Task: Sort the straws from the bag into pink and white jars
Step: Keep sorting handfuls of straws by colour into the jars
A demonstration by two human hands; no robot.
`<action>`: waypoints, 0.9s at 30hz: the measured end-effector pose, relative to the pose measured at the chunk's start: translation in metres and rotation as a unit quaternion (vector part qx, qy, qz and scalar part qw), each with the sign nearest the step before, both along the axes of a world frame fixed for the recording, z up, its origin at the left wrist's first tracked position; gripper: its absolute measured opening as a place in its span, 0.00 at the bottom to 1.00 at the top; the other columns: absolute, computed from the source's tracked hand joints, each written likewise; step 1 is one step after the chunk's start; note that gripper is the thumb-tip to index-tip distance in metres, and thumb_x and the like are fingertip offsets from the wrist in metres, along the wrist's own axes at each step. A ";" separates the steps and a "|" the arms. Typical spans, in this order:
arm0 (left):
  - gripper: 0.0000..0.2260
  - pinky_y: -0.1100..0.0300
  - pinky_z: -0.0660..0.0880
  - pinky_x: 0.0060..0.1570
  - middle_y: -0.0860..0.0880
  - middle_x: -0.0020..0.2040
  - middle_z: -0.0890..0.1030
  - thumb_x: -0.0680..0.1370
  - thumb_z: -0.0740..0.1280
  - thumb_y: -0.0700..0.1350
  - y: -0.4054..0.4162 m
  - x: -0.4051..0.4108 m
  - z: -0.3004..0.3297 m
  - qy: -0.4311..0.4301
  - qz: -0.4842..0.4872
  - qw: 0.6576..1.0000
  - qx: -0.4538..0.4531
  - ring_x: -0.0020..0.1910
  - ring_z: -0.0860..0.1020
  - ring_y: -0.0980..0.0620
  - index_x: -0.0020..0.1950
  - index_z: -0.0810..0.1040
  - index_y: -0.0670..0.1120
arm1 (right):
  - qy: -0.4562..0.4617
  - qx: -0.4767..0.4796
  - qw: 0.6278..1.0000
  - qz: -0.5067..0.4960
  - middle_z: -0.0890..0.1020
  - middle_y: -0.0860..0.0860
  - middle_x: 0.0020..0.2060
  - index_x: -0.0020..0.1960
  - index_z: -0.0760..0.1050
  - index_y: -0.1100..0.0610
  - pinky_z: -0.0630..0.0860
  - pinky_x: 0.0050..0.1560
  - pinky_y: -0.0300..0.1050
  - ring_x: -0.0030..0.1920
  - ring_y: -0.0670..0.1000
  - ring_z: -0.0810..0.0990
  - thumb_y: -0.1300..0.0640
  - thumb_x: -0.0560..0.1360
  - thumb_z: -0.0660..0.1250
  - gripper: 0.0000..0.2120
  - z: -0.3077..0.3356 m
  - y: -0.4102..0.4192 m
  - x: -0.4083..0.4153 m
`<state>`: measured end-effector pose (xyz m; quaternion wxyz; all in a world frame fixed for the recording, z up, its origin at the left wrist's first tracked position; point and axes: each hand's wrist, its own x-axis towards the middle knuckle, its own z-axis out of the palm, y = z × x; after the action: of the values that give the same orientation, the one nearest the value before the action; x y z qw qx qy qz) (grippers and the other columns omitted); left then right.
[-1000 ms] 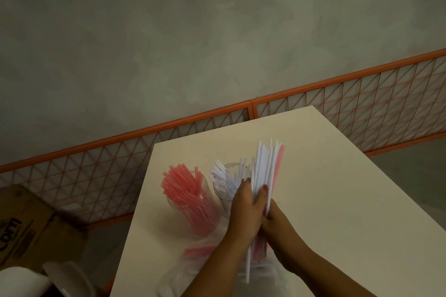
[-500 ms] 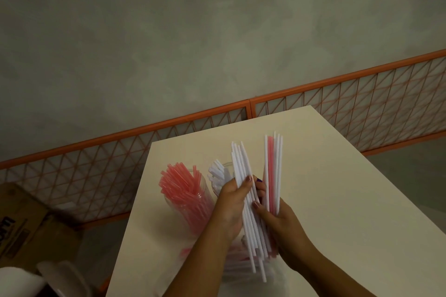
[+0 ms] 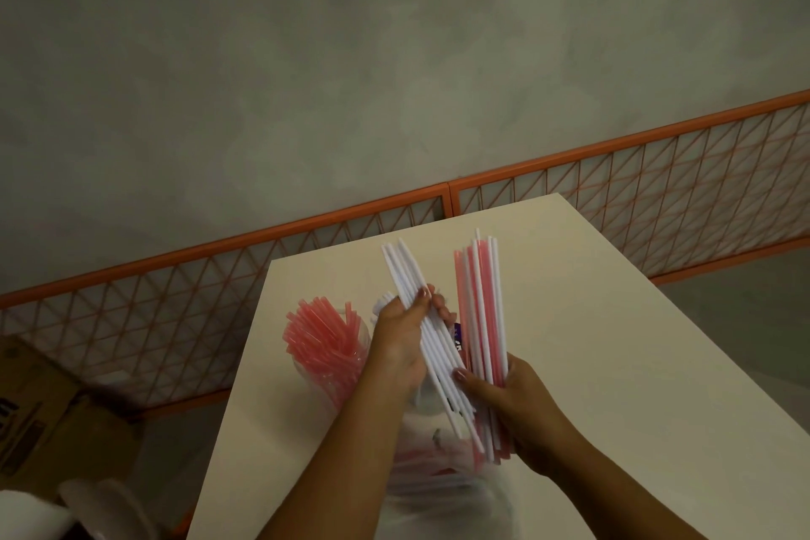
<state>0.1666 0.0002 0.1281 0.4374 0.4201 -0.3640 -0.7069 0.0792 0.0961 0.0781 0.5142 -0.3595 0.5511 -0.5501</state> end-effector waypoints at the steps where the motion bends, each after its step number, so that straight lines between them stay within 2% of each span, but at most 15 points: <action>1: 0.08 0.61 0.78 0.33 0.48 0.29 0.74 0.79 0.60 0.40 -0.003 -0.001 0.005 0.002 0.008 1.000 -0.003 0.28 0.74 0.52 0.42 0.74 0.42 | -0.003 -0.001 1.000 -0.003 0.83 0.55 0.44 0.53 0.75 0.55 0.82 0.44 0.42 0.43 0.53 0.84 0.52 0.67 0.71 0.16 0.001 -0.001 -0.001; 6: 0.05 0.62 0.76 0.31 0.49 0.30 0.73 0.79 0.61 0.41 -0.033 -0.001 0.025 0.015 0.085 0.994 -0.073 0.24 0.73 0.56 0.44 0.73 0.43 | -0.080 -0.034 0.996 0.002 0.81 0.56 0.35 0.53 0.74 0.62 0.79 0.36 0.43 0.30 0.50 0.79 0.61 0.74 0.66 0.09 0.001 0.001 -0.008; 8: 0.05 0.61 0.76 0.34 0.51 0.28 0.73 0.80 0.60 0.41 -0.046 0.001 0.031 0.007 0.129 0.984 -0.125 0.24 0.73 0.57 0.45 0.72 0.44 | -0.094 -0.037 0.995 -0.010 0.81 0.57 0.35 0.52 0.74 0.63 0.78 0.34 0.42 0.29 0.50 0.77 0.62 0.75 0.65 0.07 -0.002 0.003 -0.010; 12: 0.08 0.59 0.77 0.44 0.55 0.27 0.75 0.81 0.58 0.43 -0.063 0.003 0.032 -0.065 0.177 0.957 -0.222 0.26 0.74 0.59 0.42 0.71 0.48 | -0.097 -0.032 0.994 -0.025 0.81 0.54 0.35 0.52 0.74 0.61 0.78 0.34 0.42 0.29 0.48 0.76 0.61 0.76 0.64 0.06 -0.006 0.001 -0.015; 15: 0.08 0.64 0.75 0.45 0.53 0.31 0.75 0.81 0.57 0.45 -0.061 -0.001 0.023 -0.120 0.179 0.940 -0.265 0.31 0.75 0.59 0.43 0.70 0.50 | -0.103 -0.038 0.994 -0.028 0.80 0.52 0.33 0.53 0.73 0.62 0.78 0.35 0.42 0.29 0.48 0.76 0.61 0.77 0.63 0.07 -0.007 -0.002 -0.017; 18: 0.06 0.71 0.74 0.41 0.51 0.35 0.75 0.81 0.57 0.46 -0.057 -0.004 0.009 -0.166 0.160 0.932 -0.280 0.35 0.76 0.58 0.50 0.70 0.46 | -0.109 -0.041 0.993 -0.031 0.80 0.52 0.32 0.53 0.73 0.62 0.78 0.34 0.42 0.29 0.48 0.76 0.61 0.77 0.62 0.07 -0.008 -0.004 -0.018; 21: 0.09 0.66 0.73 0.47 0.51 0.36 0.76 0.81 0.56 0.46 -0.055 -0.004 -0.002 -0.191 0.129 0.928 -0.292 0.39 0.77 0.56 0.57 0.69 0.44 | -0.106 -0.038 0.993 -0.031 0.80 0.53 0.33 0.53 0.73 0.62 0.78 0.34 0.42 0.29 0.47 0.76 0.61 0.77 0.62 0.07 -0.009 -0.005 -0.016; 25: 0.07 0.58 0.74 0.53 0.52 0.36 0.76 0.81 0.56 0.46 -0.053 -0.004 -0.009 -0.205 0.111 0.928 -0.291 0.41 0.78 0.52 0.57 0.68 0.47 | -0.102 -0.037 0.994 -0.028 0.80 0.53 0.33 0.54 0.73 0.63 0.77 0.34 0.42 0.28 0.48 0.76 0.61 0.77 0.62 0.07 -0.011 -0.005 -0.014; 27: 0.06 0.59 0.75 0.51 0.51 0.36 0.76 0.81 0.56 0.45 -0.053 -0.003 -0.007 -0.192 0.124 0.931 -0.284 0.40 0.78 0.52 0.57 0.67 0.48 | -0.101 -0.039 0.994 -0.028 0.80 0.53 0.33 0.54 0.73 0.63 0.77 0.34 0.42 0.28 0.48 0.76 0.61 0.77 0.62 0.07 -0.010 -0.005 -0.013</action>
<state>0.1639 -0.0529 0.1214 0.5447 0.4476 -0.5715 -0.4199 0.0659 0.0911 0.0676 0.5374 -0.3062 0.4842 -0.6189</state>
